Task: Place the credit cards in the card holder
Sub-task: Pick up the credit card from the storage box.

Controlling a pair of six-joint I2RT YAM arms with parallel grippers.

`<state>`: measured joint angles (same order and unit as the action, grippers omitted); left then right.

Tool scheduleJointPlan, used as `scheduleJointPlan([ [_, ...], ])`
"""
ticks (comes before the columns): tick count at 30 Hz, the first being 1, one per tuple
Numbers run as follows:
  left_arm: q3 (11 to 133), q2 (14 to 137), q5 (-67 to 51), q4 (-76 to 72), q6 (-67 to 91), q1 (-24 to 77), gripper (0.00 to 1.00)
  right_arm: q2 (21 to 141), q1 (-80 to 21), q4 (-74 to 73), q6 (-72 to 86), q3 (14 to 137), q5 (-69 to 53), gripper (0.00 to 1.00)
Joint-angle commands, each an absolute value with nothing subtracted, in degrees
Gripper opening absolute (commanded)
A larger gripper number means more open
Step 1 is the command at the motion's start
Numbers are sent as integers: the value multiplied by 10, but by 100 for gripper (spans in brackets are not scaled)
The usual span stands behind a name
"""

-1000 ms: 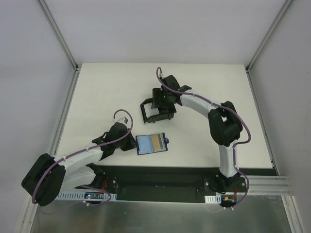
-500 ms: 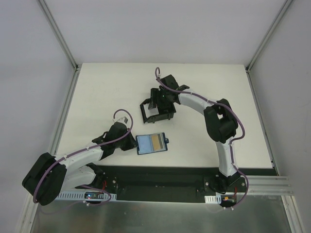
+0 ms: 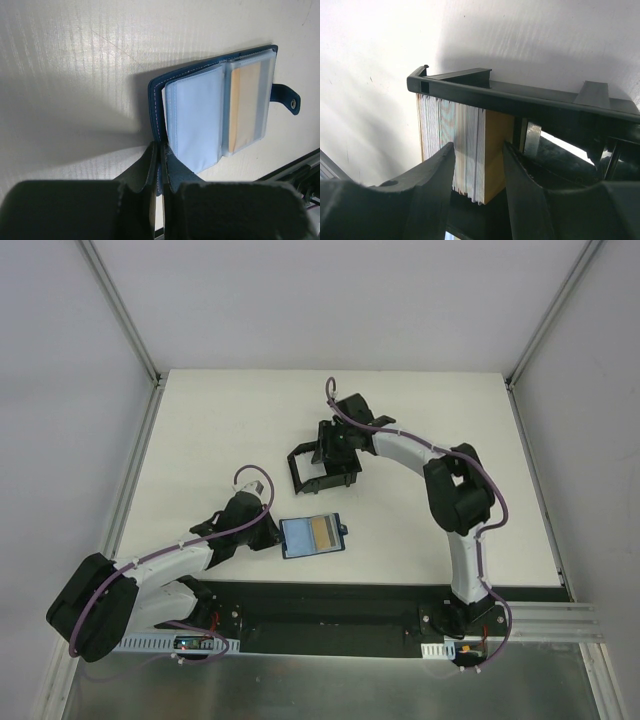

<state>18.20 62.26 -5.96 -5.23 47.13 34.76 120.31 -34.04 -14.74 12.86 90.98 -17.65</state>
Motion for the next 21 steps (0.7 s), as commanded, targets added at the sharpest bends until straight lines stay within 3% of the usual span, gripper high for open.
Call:
scheduleJointPlan([
  [1, 194, 623, -68, -57, 462, 342, 0, 1156, -339, -133, 133, 910, -187, 44],
  [15, 194, 625, -70, -58, 462, 342, 0, 1145, -337, -139, 125, 909, -179, 14],
  [21, 191, 624, -68, -58, 462, 342, 0, 1131, -333, -156, 104, 914, -146, 6],
])
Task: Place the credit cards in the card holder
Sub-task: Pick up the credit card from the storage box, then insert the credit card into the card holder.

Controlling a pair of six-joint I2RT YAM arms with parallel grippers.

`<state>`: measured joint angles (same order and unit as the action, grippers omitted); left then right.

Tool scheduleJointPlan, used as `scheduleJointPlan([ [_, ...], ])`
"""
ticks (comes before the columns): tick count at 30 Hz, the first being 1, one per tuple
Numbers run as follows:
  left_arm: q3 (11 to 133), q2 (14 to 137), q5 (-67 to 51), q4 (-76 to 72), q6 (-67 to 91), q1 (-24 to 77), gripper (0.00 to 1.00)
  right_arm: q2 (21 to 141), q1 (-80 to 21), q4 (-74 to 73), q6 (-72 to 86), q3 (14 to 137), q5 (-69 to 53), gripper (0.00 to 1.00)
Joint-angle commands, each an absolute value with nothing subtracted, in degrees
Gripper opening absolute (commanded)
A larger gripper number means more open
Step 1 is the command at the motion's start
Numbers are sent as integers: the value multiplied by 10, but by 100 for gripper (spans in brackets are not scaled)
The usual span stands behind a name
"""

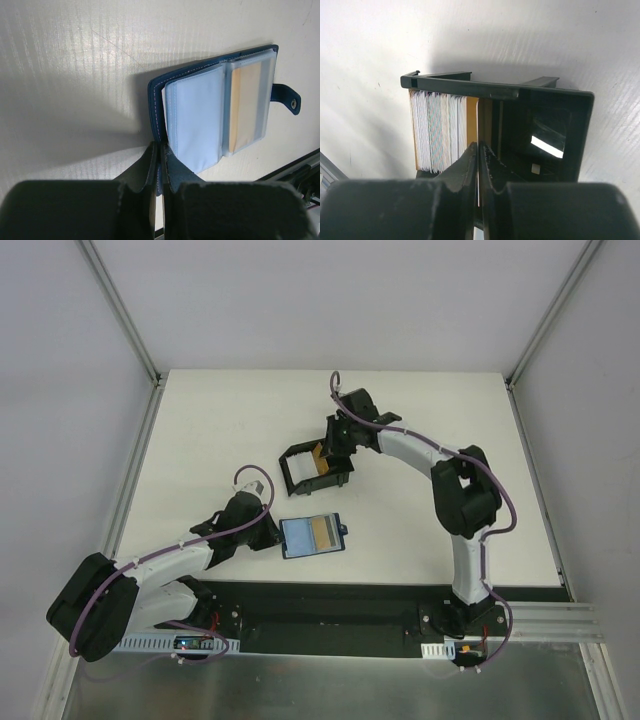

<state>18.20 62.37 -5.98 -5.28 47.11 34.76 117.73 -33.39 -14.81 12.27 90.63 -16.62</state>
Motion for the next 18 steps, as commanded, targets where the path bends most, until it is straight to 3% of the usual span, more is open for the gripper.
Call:
scheduleJointPlan([
  [1, 191, 625, -69, -58, 463, 341, 0, 1129, -333, -159, 99, 915, -140, 4],
  [3, 189, 624, -69, -59, 463, 341, 0, 1124, -331, -163, 95, 917, -131, 0],
  [18, 169, 613, -64, -70, 473, 341, 0, 960, -323, -124, 98, 831, -112, 0],
])
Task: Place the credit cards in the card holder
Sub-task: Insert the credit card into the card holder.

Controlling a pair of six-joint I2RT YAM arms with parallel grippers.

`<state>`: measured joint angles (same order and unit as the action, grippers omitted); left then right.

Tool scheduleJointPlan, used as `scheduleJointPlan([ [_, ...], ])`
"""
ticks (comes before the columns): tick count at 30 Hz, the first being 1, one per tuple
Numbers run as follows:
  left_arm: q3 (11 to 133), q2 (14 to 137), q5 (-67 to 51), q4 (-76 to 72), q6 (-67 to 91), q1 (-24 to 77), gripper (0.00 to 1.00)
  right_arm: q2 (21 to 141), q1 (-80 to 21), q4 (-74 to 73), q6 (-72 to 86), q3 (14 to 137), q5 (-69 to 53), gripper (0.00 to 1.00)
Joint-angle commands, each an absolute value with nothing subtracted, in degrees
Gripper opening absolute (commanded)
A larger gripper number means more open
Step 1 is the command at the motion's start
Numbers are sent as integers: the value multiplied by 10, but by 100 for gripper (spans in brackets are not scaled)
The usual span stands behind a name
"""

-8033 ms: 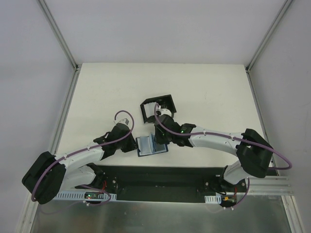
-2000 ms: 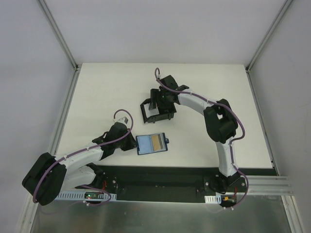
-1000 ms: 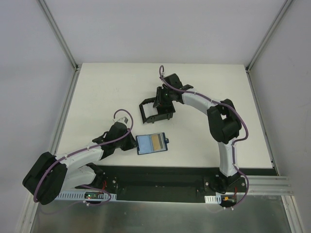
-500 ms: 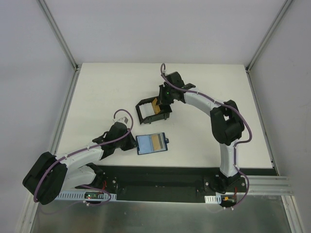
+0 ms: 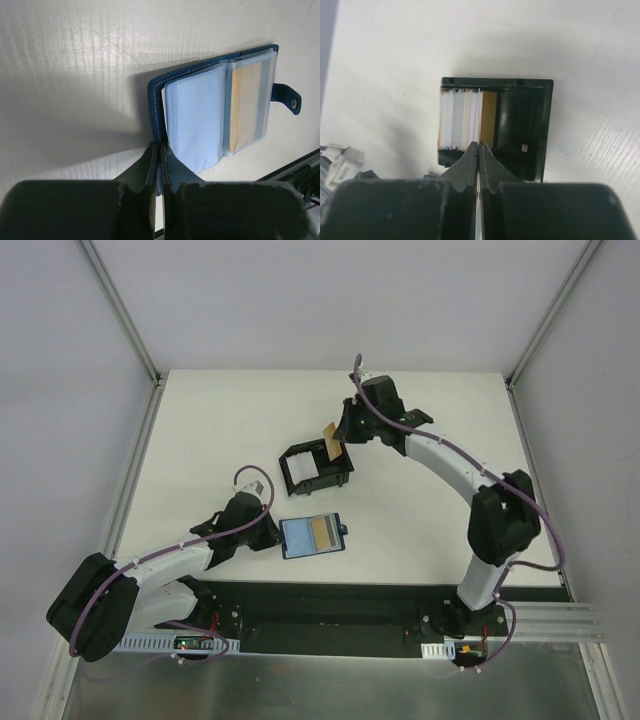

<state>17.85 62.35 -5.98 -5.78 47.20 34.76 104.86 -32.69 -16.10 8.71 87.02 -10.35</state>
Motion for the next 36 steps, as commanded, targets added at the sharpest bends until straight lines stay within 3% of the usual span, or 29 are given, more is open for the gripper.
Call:
scheduleJointPlan([
  [1, 168, 613, -65, -70, 474, 342, 0, 939, -323, -107, 114, 803, -120, 0],
  [8, 165, 618, -65, -71, 476, 341, 0, 797, -370, 39, 229, 571, -145, 1],
  [15, 163, 625, -62, -71, 485, 341, 0, 786, -436, 169, 329, 413, -136, 0],
  [25, 164, 655, -67, -72, 497, 341, 0, 877, -468, 291, 392, 353, -151, 1],
  [36, 166, 667, -68, -72, 499, 341, 0, 920, -468, 315, 390, 328, -149, 0],
])
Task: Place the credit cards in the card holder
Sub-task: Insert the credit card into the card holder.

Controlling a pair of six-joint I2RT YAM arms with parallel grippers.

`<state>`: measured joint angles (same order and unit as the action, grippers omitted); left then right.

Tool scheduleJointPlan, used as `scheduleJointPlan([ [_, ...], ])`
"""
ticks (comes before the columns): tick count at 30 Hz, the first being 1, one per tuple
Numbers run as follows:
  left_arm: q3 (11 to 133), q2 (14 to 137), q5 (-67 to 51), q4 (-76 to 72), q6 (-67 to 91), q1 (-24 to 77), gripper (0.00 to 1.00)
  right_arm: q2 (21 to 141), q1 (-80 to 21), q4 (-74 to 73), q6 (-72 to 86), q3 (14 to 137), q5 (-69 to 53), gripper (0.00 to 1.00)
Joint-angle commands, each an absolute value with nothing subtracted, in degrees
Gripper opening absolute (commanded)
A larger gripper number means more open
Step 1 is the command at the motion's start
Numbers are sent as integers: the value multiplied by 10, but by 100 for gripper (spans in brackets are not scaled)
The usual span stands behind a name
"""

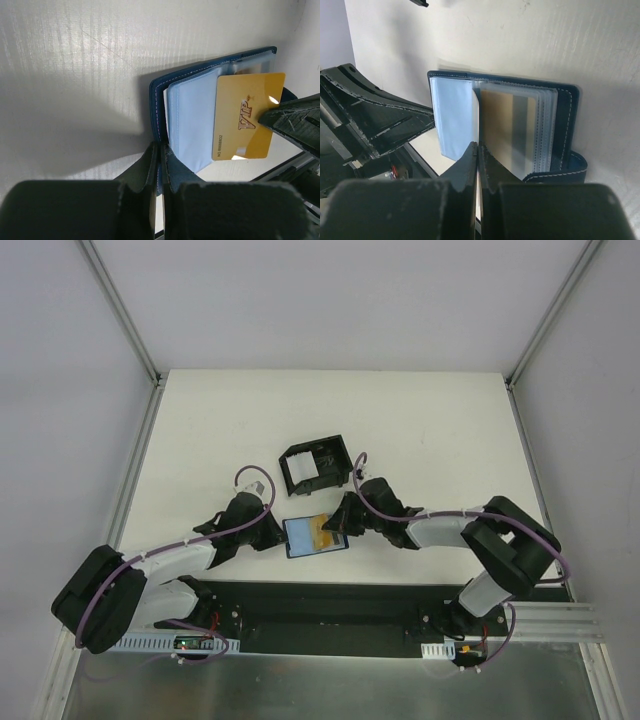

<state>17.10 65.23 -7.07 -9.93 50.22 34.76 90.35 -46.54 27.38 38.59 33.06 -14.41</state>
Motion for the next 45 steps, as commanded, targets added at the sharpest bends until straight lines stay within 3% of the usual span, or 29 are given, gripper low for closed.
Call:
scheduleJointPlan([
  [1, 167, 668, -69, -72, 498, 341, 0, 925, -468, 320, 391, 328, -152, 0],
  [45, 175, 671, -69, -67, 491, 341, 0, 938, -461, 260, 328, 331, -120, 0],
])
